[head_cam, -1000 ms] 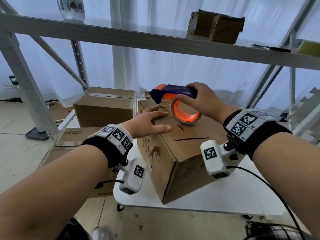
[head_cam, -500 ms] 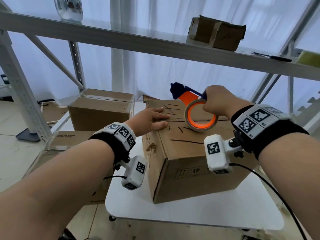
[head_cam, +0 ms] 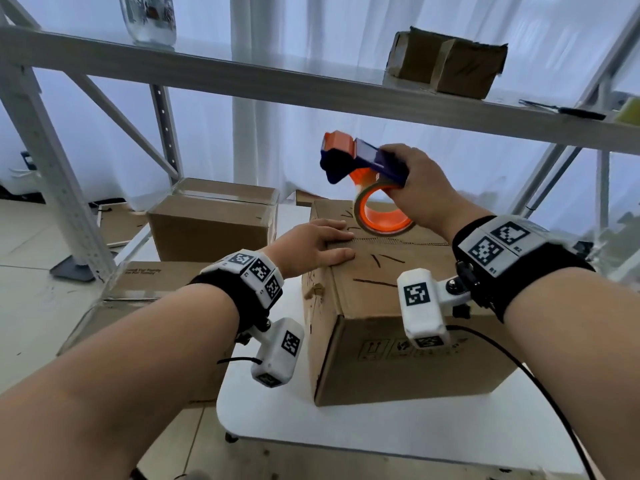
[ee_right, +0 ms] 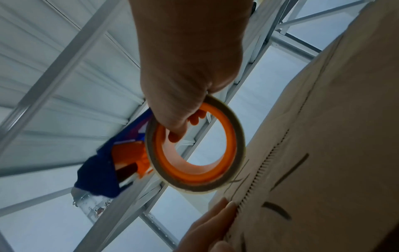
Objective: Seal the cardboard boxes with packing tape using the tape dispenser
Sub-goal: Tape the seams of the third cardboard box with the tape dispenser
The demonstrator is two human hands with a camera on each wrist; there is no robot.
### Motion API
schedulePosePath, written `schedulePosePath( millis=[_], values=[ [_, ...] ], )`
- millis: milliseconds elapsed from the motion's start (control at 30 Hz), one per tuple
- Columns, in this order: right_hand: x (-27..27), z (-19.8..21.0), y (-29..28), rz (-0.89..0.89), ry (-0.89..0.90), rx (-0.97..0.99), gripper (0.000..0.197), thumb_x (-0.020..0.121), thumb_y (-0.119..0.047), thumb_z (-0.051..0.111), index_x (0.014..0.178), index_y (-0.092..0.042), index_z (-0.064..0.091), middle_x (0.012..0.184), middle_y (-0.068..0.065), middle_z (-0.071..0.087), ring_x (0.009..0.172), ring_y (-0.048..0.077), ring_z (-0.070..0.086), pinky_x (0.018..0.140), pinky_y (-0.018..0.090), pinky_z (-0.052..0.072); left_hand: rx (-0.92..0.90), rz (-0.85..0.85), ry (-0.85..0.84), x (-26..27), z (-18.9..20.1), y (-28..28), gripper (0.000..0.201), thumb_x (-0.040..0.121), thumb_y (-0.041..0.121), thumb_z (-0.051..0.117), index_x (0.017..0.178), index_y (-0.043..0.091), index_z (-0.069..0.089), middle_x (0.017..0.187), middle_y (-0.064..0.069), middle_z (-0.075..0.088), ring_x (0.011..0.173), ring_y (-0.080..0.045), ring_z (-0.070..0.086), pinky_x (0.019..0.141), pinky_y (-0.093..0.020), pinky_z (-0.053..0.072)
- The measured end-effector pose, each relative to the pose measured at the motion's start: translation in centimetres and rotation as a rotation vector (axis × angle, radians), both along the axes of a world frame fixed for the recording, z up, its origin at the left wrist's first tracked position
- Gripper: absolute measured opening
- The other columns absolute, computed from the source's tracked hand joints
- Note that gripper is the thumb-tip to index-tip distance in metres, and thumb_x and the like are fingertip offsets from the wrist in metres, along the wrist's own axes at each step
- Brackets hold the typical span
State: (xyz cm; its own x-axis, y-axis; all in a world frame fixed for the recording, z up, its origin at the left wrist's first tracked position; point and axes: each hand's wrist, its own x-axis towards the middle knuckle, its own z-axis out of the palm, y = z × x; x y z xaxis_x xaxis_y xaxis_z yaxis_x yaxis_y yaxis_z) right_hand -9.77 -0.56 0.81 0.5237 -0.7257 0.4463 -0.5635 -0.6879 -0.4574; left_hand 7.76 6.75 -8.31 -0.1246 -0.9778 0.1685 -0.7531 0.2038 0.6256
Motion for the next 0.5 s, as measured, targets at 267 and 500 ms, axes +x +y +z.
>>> schedulePosePath(
  millis=[267,500],
  values=[
    [-1.0,-0.6,-1.5,0.009,0.13,0.025,0.047,0.086,0.005,0.057,0.129,-0.013,0.051,0.109,0.003,0.054,0.094,0.018,0.053,0.082,0.02,0.036,-0.004,-0.02,0.121,-0.3,-0.6,-0.9,0.04,0.089,0.036,0.062,0.127,0.024,0.06,0.143,0.01,0.043,0.129,-0.005,0.039,0.105,-0.02,0.024],
    [-2.4,-2.3,-1.6,-0.021,0.147,0.014,0.042,0.088,0.0,0.056,0.127,-0.015,0.05,0.105,0.003,0.055,0.088,0.019,0.05,0.078,0.023,0.035,-0.029,0.039,0.126,0.2,-0.3,-0.1,0.033,0.094,0.036,0.054,0.124,0.023,0.063,0.141,0.009,0.048,0.126,-0.008,0.045,0.108,-0.028,0.032]
  ],
)
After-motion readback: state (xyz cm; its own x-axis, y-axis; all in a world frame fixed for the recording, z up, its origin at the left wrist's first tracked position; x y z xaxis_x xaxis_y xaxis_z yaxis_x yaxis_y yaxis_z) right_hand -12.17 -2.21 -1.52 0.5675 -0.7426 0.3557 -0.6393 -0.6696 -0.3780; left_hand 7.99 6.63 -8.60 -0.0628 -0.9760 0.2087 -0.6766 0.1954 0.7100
